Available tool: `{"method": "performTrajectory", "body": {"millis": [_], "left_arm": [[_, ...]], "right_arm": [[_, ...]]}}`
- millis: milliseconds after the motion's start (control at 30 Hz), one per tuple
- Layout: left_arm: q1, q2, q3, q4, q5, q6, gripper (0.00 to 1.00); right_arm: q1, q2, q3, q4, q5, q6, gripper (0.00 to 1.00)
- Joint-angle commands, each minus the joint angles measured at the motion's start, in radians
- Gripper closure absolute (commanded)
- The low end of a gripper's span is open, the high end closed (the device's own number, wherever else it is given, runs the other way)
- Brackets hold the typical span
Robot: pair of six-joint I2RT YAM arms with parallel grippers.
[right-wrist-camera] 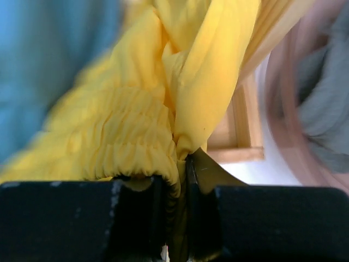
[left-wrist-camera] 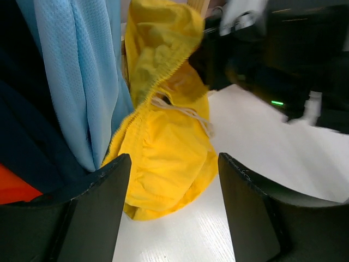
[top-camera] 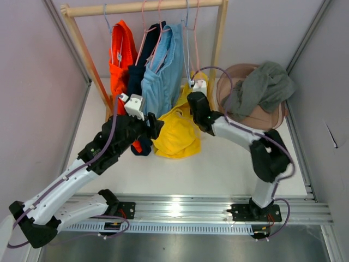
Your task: Remove the shorts from the hanger
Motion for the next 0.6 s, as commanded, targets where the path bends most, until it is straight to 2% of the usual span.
{"method": "performTrajectory", "body": {"millis": [0, 100, 233, 433, 533, 567], "left_arm": [[-0.005, -0.025, -0.002, 0.007, -0.016, 0.001, 0.29], [-0.003, -0.030, -0.011, 0.013, -0.001, -0.008, 0.29], [-0.003, -0.031, -0.016, 0.015, 0.003, -0.015, 0.29], [-0.002, -0.048, -0.025, 0.022, 0.003, -0.021, 0.29], [-0.003, -0.053, -0.034, 0.024, 0.006, -0.025, 0.29], [-0.003, -0.053, -0.033, 0.025, 0.006, -0.027, 0.29]], "right_arm": [[0.106, -0.372, -0.065, 0.176, 0.121, -0.082, 1.00], [0.167, -0.545, -0.094, 0.231, 0.219, -0.146, 1.00], [0.198, -0.667, -0.061, 0.294, 0.307, -0.255, 1.00], [0.144, -0.672, 0.082, 0.320, 0.344, -0.402, 1.00], [0.056, -0.640, 0.171, 0.288, 0.286, -0.401, 1.00], [0.028, -0.602, 0.255, 0.256, 0.266, -0.393, 1.00]]}}
